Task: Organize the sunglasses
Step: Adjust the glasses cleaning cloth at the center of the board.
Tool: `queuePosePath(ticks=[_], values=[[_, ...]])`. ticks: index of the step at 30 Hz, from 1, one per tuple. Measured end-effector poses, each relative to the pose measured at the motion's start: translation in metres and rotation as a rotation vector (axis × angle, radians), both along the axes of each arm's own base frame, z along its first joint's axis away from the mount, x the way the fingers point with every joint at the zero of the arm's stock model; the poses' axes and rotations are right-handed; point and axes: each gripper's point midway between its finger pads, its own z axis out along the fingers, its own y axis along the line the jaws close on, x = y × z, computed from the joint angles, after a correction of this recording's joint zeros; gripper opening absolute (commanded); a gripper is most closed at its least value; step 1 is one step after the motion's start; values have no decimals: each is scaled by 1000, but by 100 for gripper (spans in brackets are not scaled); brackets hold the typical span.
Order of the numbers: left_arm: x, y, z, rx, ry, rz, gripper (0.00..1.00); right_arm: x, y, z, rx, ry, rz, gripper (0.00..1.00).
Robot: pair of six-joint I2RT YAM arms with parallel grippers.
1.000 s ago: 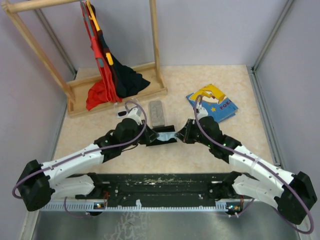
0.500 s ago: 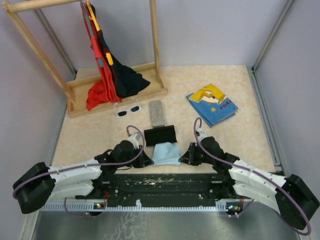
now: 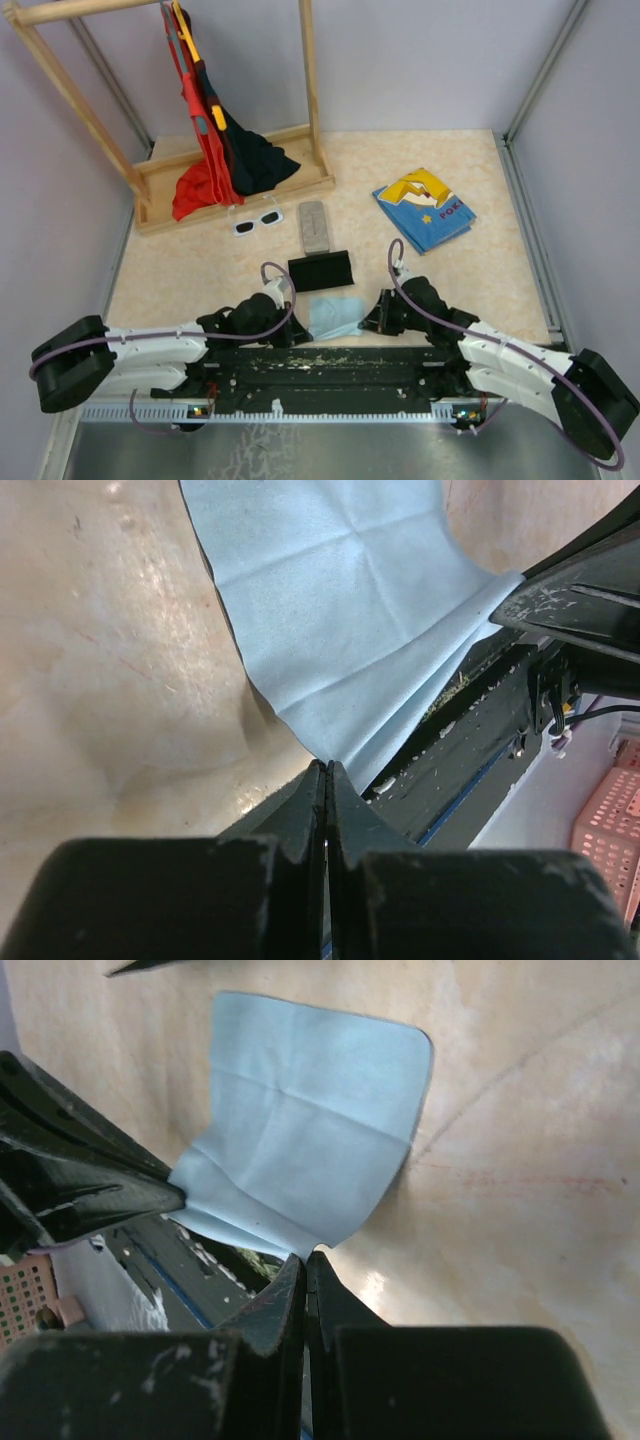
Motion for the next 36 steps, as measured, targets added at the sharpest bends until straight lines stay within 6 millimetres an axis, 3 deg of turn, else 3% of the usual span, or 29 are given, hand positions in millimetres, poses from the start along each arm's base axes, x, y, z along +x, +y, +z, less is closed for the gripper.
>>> queuePosePath(ticks=[6,13,27,36], values=[[-4,-1,-2,-4,22,33,1,-13,-10,-18,-48,61,-6,0],[-1,-1,-1,-9,31,64,1,-18,-14,-22,-67,89,-7,1],[-3,5,-17,49,56,70,1,-22,-16,-28,-40,110,-37,23],[0,6,-16,55,45,84,1,-24,-15,-25,-40,68,-41,26]])
